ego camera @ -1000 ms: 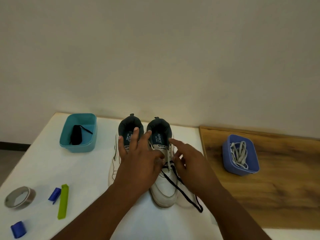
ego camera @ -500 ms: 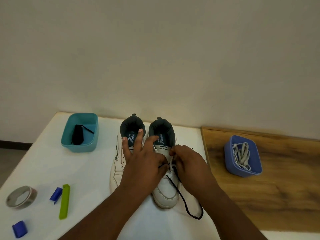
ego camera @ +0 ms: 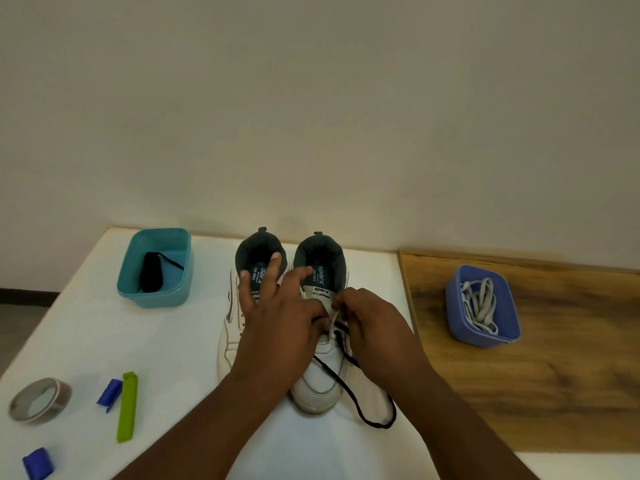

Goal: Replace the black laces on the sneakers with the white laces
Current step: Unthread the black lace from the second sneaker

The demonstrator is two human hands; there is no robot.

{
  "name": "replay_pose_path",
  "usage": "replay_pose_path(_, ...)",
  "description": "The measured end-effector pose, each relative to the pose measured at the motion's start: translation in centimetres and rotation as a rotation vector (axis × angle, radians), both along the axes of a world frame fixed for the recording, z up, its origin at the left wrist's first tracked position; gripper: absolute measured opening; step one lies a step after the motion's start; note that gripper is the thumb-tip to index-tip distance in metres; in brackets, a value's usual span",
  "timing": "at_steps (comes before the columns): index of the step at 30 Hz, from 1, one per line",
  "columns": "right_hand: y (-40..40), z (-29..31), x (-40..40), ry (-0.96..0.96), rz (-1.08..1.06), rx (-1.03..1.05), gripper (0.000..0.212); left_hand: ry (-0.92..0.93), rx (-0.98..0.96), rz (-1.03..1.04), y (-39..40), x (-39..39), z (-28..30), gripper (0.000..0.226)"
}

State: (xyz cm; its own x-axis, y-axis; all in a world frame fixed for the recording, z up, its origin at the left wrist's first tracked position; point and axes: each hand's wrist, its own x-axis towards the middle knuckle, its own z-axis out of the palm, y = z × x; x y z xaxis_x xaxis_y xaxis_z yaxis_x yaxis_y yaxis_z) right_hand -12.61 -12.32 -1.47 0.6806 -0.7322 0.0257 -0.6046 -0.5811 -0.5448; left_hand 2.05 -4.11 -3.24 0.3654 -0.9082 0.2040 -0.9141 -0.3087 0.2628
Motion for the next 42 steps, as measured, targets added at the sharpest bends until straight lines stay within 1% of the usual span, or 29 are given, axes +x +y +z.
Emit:
replay_pose_path(3,-0.2,-0.1,0.0,0.026,-0.007,-0.009,0.030,-0.009,-0.122,0.135,0.5,0.3,1.2,0.031)
replay_pose_path(5,-0.2,-0.1,0.0,0.027,0.003,0.001,0.031,0.019,-0.165,0.154,0.8,0.3,1.6,0.038)
replay_pose_path(7,-0.2,0.0,0.1,0.027,0.015,0.005,0.029,0.026,-0.125,0.082,0.8,0.1,1.4,0.041)
replay_pose_path(9,-0.2,0.0,0.1,0.014,0.021,-0.010,0.025,-0.013,-0.017,0.022,0.7,-0.2,0.6,0.041)
replay_pose_path(11,-0.1,0.0,0.0,0.004,0.026,-0.026,0.024,-0.049,0.070,-0.002,0.5,-0.2,-0.1,0.031)
replay_pose_path(12,-0.1,0.0,0.0,0.005,0.030,-0.028,0.025,-0.054,0.075,0.001,0.4,-0.1,-0.3,0.023)
replay_pose_path(14,-0.1,0.1,0.0,0.014,0.032,-0.026,0.028,-0.054,0.006,0.050,0.4,0.2,0.0,0.013)
replay_pose_path(15,-0.1,0.1,0.0,0.017,0.030,-0.023,0.028,-0.062,-0.056,0.091,0.5,0.4,0.6,0.013)
replay_pose_path(16,-0.1,0.1,0.0,0.016,0.026,-0.015,0.029,-0.068,-0.130,0.147,0.6,0.6,1.2,0.018)
replay_pose_path(18,-0.1,0.2,0.0,0.008,0.021,0.008,0.030,-0.010,-0.277,0.286,1.1,0.9,2.1,0.024)
replay_pose_path(19,-0.1,0.2,0.0,0.007,0.021,0.013,0.031,0.027,-0.318,0.340,1.4,1.0,2.2,0.020)
replay_pose_path(20,-0.1,0.1,0.0,0.008,0.021,0.017,0.031,0.061,-0.319,0.364,1.6,1.1,2.2,0.019)
replay_pose_path(21,-0.1,0.0,-0.1,0.004,0.020,0.019,0.030,0.094,-0.288,0.355,1.6,1.1,1.9,0.024)
replay_pose_path(22,-0.2,-0.1,-0.2,-0.003,0.016,0.018,0.028,0.115,-0.227,0.303,1.4,1.0,1.6,0.034)
replay_pose_path(23,-0.2,-0.2,-0.2,-0.012,0.014,0.012,0.027,0.104,-0.156,0.222,1.2,0.7,1.1,0.041)
replay_pose_path(24,-0.2,-0.3,-0.2,-0.019,0.013,0.005,0.027,0.060,-0.085,0.134,1.0,0.3,0.6,0.043)
replay_pose_path(26,-0.1,-0.3,-0.2,-0.007,0.022,0.001,0.029,-0.030,0.030,0.001,0.7,-0.3,-0.4,0.033)
replay_pose_path(28,0.0,-0.3,-0.1,0.005,0.026,0.005,0.032,-0.031,0.047,-0.012,0.5,-0.4,-0.7,0.021)
replay_pose_path(30,-0.1,-0.2,0.0,0.000,0.019,-0.001,0.031,-0.001,-0.027,0.050,0.4,-0.1,0.0,0.010)
replay_pose_path(31,-0.2,-0.2,0.0,-0.002,0.016,-0.006,0.028,0.014,-0.101,0.099,0.5,0.1,0.6,0.008)
replay_pose_path(34,-0.3,-0.1,0.1,-0.008,0.011,0.002,0.028,0.122,-0.382,0.300,1.3,1.0,2.7,0.019)
replay_pose_path(36,-0.2,-0.1,0.0,-0.020,0.010,0.009,0.028,0.152,-0.507,0.385,1.9,1.5,3.4,0.017)
replay_pose_path(37,-0.2,-0.2,-0.1,-0.028,0.014,0.004,0.027,0.152,-0.505,0.399,2.0,1.7,3.4,0.017)
replay_pose_path(39,-0.2,-0.4,-0.2,-0.035,0.022,0.000,0.027,0.144,-0.365,0.342,1.7,1.4,3.0,0.028)
replay_pose_path(41,-0.2,-0.6,-0.3,-0.027,0.026,0.003,0.027,0.050,-0.178,0.158,1.3,0.6,1.8,0.038)
replay_pose_path(42,-0.2,-0.6,-0.3,-0.021,0.029,0.003,0.026,-0.006,-0.092,0.072,1.2,0.2,1.0,0.035)
